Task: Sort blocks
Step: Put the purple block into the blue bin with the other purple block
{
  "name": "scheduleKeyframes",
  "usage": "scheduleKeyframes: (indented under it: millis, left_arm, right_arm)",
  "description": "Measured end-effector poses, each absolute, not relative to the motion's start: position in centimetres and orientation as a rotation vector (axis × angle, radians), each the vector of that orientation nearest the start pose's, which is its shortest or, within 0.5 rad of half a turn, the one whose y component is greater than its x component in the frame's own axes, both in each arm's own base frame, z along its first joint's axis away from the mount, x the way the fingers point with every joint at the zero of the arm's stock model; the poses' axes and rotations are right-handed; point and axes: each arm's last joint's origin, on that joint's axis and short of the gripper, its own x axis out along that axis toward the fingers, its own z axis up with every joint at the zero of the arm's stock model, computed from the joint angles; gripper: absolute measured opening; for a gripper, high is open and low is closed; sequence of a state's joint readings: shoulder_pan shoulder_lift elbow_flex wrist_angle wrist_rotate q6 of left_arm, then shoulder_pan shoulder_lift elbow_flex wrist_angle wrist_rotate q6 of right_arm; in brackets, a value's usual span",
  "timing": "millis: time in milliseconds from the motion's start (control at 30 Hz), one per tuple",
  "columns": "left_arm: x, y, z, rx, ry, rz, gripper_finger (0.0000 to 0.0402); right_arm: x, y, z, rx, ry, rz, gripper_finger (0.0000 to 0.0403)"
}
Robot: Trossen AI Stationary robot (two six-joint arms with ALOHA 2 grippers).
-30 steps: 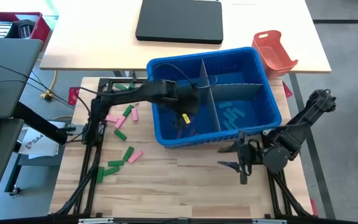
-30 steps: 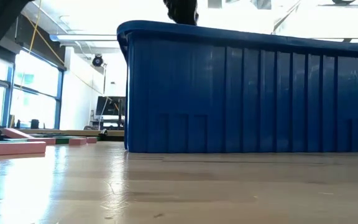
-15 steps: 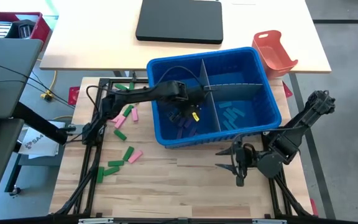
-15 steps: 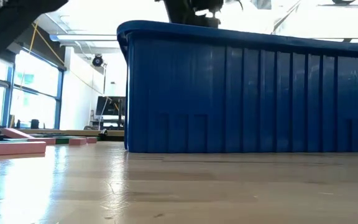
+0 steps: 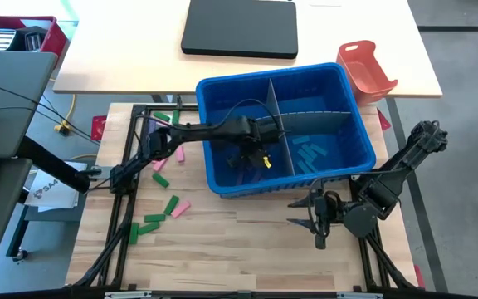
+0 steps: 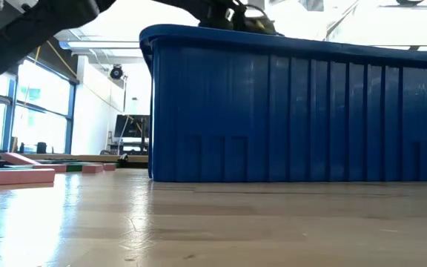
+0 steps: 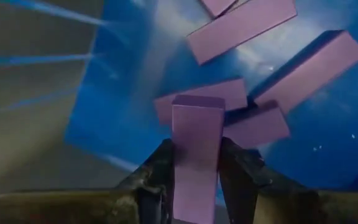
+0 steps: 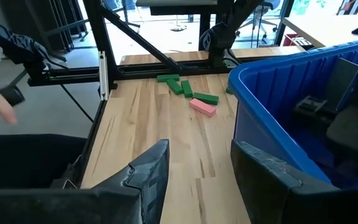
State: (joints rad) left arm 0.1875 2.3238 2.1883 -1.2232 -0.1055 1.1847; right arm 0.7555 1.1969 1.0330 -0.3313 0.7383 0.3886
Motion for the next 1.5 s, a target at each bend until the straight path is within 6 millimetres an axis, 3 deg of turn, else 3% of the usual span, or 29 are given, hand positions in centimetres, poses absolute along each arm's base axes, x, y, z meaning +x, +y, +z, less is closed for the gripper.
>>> scheduleKeyframes:
  millis: [233,400,967,1333,1500]
  left_arm:
    - [47.1,9.4,20.0,0.885,1.372,-0.587,0.0084]
    - [47.6,9.1,18.2,0.869,1.397,-0.596,0.0114]
    - [47.7,8.9,18.0,0.712,1.384,-0.548,0.0131]
    - [47.8,9.0,17.9,0.676,1.389,-0.487,0.0222]
    - [47.4,8.4,19.0,0.683,1.453,-0.399,0.0232]
  right_arm:
    - [19.8,16.0,32.6,0.057,0.357,-0.054,0.0169]
    - [19.8,16.0,32.6,0.057,0.357,-0.055,0.0169]
    - [19.9,15.9,32.7,0.066,0.345,-0.078,0.0169]
    - [19.9,15.9,32.7,0.079,0.344,-0.082,0.0169]
    - [19.9,15.9,32.7,0.079,0.344,-0.082,0.0169]
